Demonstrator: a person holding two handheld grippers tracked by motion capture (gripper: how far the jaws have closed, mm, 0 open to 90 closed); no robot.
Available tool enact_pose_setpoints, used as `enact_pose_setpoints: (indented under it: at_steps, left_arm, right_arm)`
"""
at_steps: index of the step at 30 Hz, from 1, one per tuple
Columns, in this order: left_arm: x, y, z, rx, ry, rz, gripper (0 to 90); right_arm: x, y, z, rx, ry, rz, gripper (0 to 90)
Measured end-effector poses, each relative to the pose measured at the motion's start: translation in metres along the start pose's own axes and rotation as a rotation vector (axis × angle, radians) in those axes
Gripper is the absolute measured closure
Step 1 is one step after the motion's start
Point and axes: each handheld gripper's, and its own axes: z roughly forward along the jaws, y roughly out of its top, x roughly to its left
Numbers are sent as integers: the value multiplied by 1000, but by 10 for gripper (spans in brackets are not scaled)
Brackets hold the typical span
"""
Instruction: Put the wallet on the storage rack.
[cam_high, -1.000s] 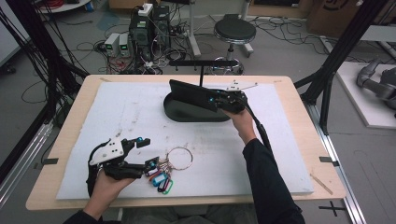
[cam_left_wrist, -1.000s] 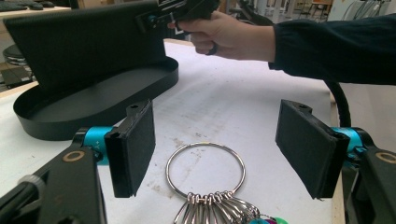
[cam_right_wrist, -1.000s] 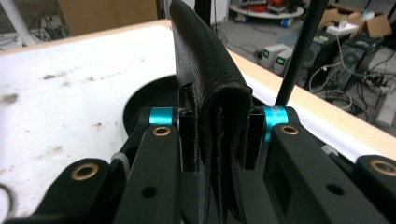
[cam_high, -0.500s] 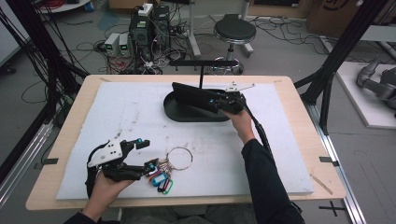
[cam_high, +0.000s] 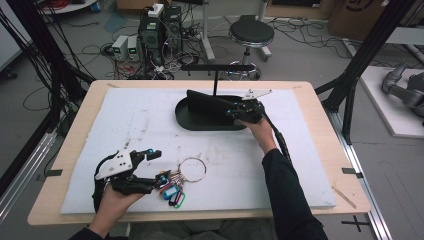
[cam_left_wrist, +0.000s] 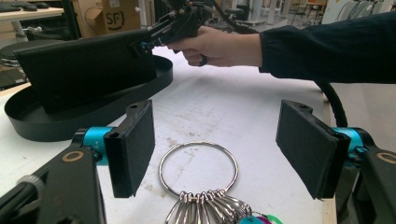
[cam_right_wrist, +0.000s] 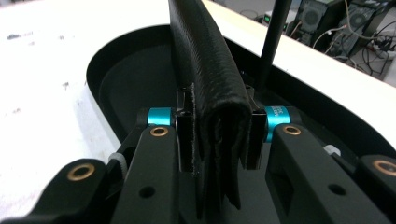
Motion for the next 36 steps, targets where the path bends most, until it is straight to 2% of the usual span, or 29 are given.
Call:
enact_pose_setpoints:
  at_steps: [5,9,11,15,18,23,25,29,33,34,35,36]
  left_arm:
    - [0,0,0,3,2,1,283]
    - [0,-1,0,5,2,-2,283]
    - [0,-1,0,7,0,-3,282]
    - [0,-1,2,8,1,-2,282]
    - [1,-1,3,11,-1,0,281]
    - [2,-1,5,14,0,0,280]
    - [2,-1,5,18,3,0,280]
    - [5,0,4,18,16,-4,279]
    - [8,1,2,17,32,-7,279]
    - [9,1,2,19,34,-12,279]
    - [10,1,2,20,38,-14,278]
    - [11,1,3,21,41,-14,278]
  right_arm:
    - [-1,0,-1,15,-16,-10,729]
    - [-2,-1,-2,62,-38,-5,698]
    - [-2,-1,-3,65,-42,1,692]
    - [-2,1,-5,74,-76,-4,641]
    - [-2,3,-11,67,-105,7,544]
    - [-2,6,-19,56,-120,19,471]
    - [-2,9,-28,40,-134,19,428]
    - [-2,11,-40,26,-126,36,407]
    - [0,14,-61,23,-119,47,360]
    - [0,14,-61,23,-119,47,360]
    - [2,16,-71,10,-113,54,341]
    - [2,16,-71,10,-113,54,341]
